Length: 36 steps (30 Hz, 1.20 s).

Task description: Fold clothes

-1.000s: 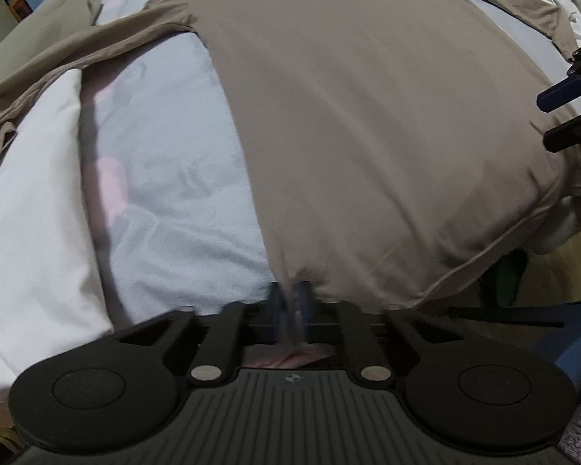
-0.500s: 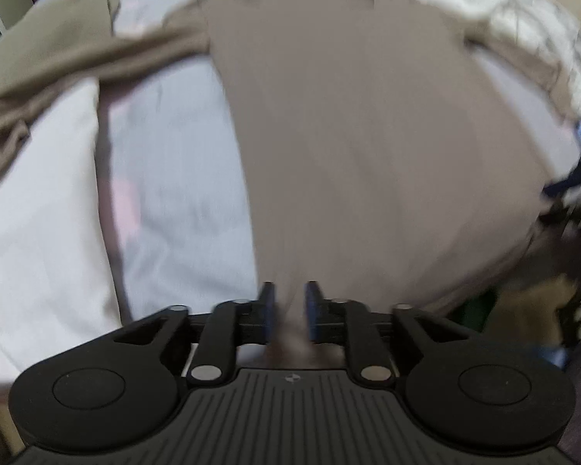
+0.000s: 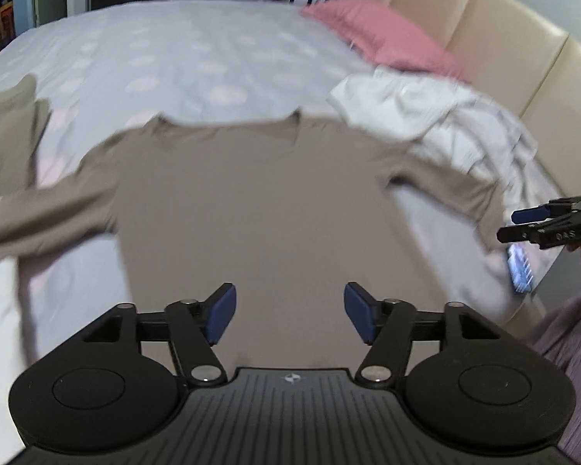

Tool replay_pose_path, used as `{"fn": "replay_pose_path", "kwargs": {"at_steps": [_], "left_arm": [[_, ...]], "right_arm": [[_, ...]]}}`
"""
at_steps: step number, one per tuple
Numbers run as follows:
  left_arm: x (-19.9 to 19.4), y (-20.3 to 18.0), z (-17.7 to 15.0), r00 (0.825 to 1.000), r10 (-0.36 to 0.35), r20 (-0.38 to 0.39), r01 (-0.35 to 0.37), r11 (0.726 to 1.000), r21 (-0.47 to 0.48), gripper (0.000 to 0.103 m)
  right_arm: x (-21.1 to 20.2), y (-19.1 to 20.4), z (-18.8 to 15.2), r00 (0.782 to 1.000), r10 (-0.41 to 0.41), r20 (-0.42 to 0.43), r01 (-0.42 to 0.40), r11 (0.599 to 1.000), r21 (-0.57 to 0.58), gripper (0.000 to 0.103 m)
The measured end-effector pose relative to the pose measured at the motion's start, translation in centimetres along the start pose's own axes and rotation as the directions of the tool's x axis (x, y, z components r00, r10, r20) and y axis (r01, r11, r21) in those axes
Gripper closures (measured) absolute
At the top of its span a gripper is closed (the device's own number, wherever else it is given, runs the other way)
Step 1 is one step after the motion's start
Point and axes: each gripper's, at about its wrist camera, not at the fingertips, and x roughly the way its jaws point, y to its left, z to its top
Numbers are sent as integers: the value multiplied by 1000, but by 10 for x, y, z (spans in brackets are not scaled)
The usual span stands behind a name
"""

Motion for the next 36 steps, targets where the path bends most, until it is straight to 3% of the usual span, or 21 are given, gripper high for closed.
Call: {"fn": "replay_pose_path", "kwargs": {"at_steps": [5,11,16,21,25,34,36], "left_arm": [[5,-2,14,993,-5,117,10,999,-39,38],[30,2,20,992,55,115,-52,998,-28,38],[51,6,26,996,29,90,-22,997,-73,38],[68,4,30,998,4,65,1,997,-80,38],[79,-3,30,999,-1,40,3,999,-53,38],[93,-7,28,1000,-6,3,6,999,-51,38],[92,-7,29,1000,-9,3,9,999,-52,38]], "right_arm": [[-13,-72,22,989,-133,71,125,987,101,21],[1,-136,15,972,-224,73,194,938,287,23],[22,-171,-2,980,-199,18,175,899,401,26],[41,-184,-18,991,-130,-37,132,877,461,46],[56,-179,-27,992,-89,-84,117,889,443,50],[73,-177,-33,994,-39,-101,79,900,429,77],[74,-175,-31,995,-36,-98,74,905,420,100]]}}
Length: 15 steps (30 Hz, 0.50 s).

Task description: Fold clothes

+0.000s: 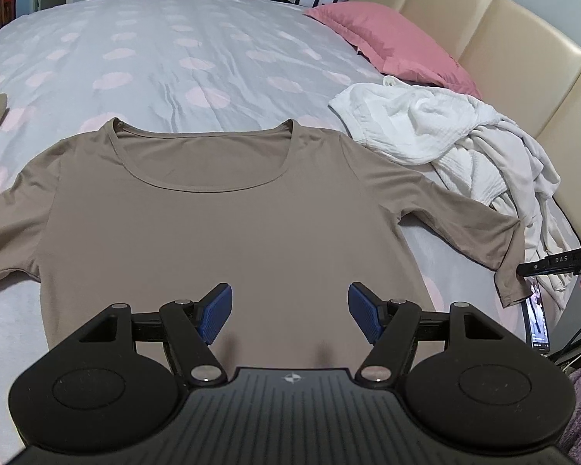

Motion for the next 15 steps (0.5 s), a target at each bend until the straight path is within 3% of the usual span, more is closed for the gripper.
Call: {"fn": "replay_pose_path", "kwargs": {"at_steps": [7,15], "left_arm": [[-1,-4,-2,1000,7,-1,-7,1000,2,38],[-5,-17,-4,1000,-22,2,22,999,49,38]], "right_arm": [[-20,34,6,999,13,51,-9,996,-85,102],[-40,117,23,985,137,105,-111,969,-222,102]]}}
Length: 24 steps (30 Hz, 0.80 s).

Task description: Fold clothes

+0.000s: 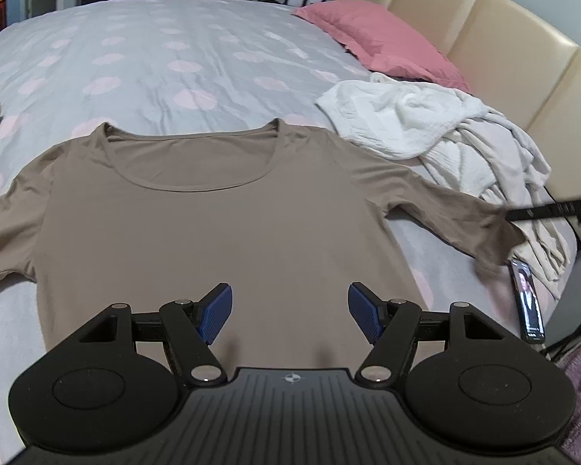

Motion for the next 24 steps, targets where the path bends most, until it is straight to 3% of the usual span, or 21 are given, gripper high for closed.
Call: {"fn": "replay_pose_path", "kwargs": {"at_steps": [7,16,19,24], "left_arm": [[7,-35,-1,997,-73,7,72,990,120,38],[37,-80,-7,989,-150,-19,149,950,276,39],[48,-89,-8,986,-165,-15,162,945,285,39],[67,-93,-3,984,-179,-9,177,959,223,39]], "right_arm": [[19,67,12,994,102,-45,-107,987,-118,102],[51,126,15,970,198,-142,-222,958,-180,102],[60,139,16,963,215,-165,-245,951,-191,102],[73,147,16,956,219,-198,-257,947,-192,102]]}}
